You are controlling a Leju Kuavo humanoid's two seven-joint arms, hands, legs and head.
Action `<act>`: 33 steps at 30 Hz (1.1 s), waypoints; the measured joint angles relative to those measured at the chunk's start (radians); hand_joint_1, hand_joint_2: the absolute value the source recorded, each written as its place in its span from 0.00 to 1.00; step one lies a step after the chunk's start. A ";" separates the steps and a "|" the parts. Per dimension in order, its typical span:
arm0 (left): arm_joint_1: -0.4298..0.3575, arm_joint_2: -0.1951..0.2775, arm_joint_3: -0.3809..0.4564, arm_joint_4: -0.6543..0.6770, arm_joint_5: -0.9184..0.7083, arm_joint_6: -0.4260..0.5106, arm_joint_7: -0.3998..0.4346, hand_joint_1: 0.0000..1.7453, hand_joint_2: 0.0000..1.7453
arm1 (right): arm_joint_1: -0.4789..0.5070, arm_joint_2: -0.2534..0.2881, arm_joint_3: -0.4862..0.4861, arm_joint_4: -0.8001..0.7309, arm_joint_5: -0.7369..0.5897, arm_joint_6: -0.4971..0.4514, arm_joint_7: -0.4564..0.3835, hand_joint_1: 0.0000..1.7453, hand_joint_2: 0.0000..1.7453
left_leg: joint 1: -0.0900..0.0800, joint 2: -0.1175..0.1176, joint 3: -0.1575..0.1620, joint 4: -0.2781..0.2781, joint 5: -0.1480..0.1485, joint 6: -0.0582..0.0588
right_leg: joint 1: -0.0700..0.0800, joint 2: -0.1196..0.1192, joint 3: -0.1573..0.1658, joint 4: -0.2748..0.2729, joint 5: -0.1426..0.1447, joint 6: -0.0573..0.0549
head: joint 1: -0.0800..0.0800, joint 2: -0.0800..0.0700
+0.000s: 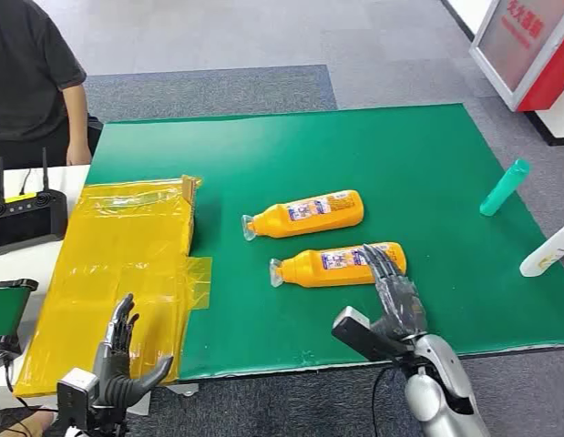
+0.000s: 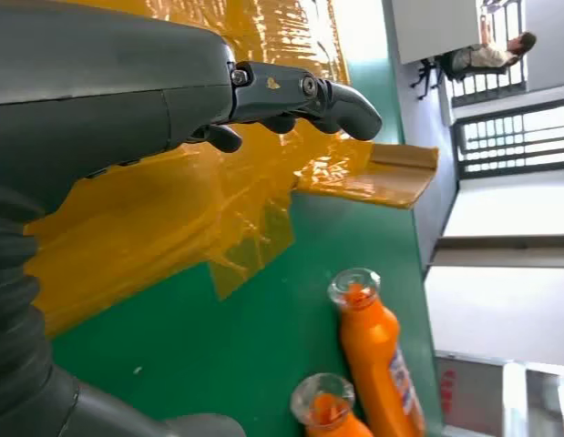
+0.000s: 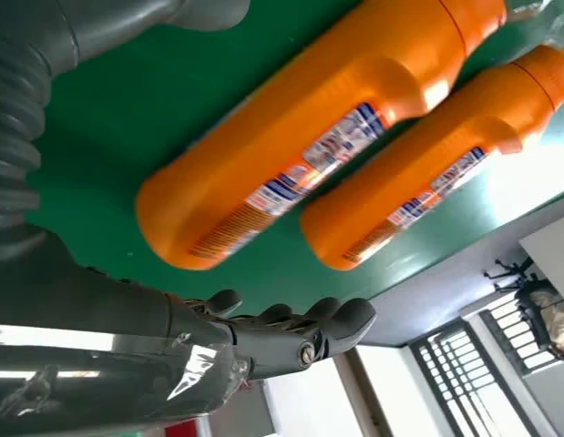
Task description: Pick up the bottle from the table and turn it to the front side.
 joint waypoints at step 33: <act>-0.040 0.029 -0.023 0.019 0.026 0.021 0.000 0.00 1.00 | -0.340 -0.043 0.085 0.262 0.076 0.164 0.128 0.00 1.00 | 0.000 0.000 0.000 0.000 0.001 0.001 | 0.000 0.000 0.000 0.000 0.002 0.001 | 0.000 0.000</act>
